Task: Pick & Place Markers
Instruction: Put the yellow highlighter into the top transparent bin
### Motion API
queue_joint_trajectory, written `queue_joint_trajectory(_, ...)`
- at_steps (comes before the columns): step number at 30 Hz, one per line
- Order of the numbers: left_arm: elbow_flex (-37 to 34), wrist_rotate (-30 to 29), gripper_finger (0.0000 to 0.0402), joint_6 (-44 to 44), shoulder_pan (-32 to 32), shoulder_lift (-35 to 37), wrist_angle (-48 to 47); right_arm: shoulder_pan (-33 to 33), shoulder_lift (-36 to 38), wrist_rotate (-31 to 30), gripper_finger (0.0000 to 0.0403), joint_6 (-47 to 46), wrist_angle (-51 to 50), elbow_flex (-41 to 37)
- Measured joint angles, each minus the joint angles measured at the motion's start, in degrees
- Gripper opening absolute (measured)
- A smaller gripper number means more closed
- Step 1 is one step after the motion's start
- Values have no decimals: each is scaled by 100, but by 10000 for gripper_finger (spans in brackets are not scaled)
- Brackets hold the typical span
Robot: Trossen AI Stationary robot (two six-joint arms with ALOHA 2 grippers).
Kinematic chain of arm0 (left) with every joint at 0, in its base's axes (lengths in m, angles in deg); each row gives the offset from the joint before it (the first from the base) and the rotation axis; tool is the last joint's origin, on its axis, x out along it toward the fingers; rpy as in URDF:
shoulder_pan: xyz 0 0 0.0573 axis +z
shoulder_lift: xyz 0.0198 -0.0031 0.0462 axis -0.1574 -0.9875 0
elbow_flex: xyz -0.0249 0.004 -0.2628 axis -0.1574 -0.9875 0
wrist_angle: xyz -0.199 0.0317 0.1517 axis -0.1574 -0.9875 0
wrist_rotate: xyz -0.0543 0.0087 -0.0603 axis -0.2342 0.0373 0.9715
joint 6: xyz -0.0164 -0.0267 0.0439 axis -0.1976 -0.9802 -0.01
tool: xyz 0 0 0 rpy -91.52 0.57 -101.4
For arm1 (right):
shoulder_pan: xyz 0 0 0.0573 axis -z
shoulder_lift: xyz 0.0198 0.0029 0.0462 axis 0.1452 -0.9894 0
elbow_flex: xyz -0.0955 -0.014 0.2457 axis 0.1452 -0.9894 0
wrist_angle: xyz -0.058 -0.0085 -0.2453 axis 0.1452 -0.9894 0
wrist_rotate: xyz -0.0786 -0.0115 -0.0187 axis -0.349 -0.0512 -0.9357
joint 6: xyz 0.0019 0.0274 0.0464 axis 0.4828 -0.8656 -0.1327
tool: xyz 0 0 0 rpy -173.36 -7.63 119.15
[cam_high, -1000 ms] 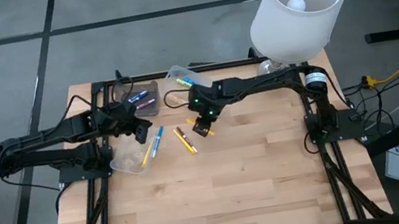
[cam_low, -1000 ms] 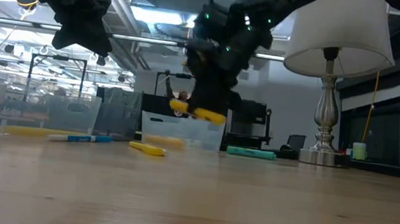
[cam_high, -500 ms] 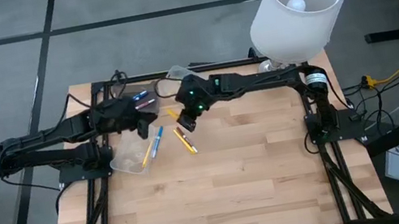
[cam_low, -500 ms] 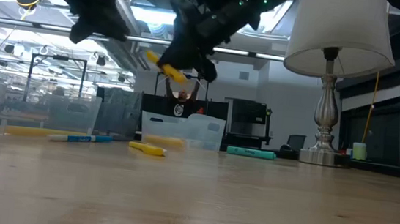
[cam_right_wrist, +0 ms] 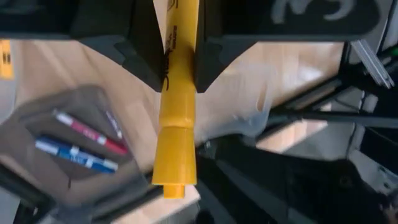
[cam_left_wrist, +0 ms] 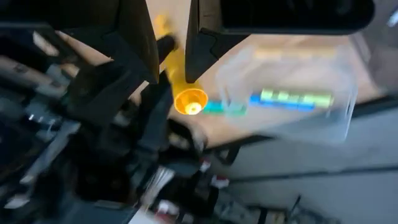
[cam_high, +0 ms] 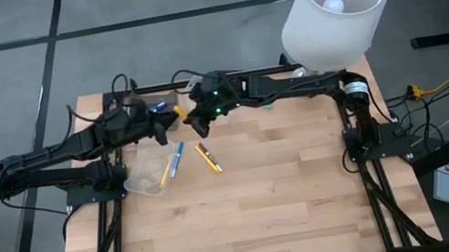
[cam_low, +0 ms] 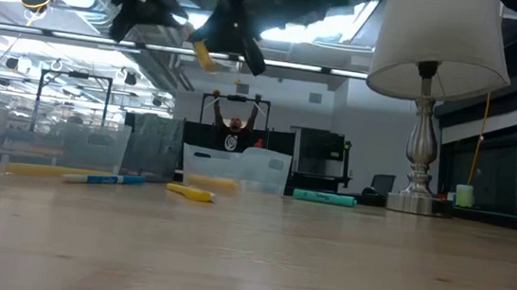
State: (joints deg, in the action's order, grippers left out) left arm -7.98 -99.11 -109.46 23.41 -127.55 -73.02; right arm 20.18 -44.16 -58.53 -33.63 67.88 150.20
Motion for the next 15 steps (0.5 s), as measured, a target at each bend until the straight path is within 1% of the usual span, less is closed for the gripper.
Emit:
queue_joint_trajectory(4, 3, 50, 73, 129, 1, -4, 574, 16, 11, 12, 70, -12, 357, 11)
queue_joint_trajectory(9, 7, 94, 73, 101, 0, -13, 636, 28, 9, 174, 67, -107, 711, 11)
queue_joint_trajectory(15, 7, 86, 73, 151, 0, -81, 894, 34, 9, 177, 70, -121, 883, 11)
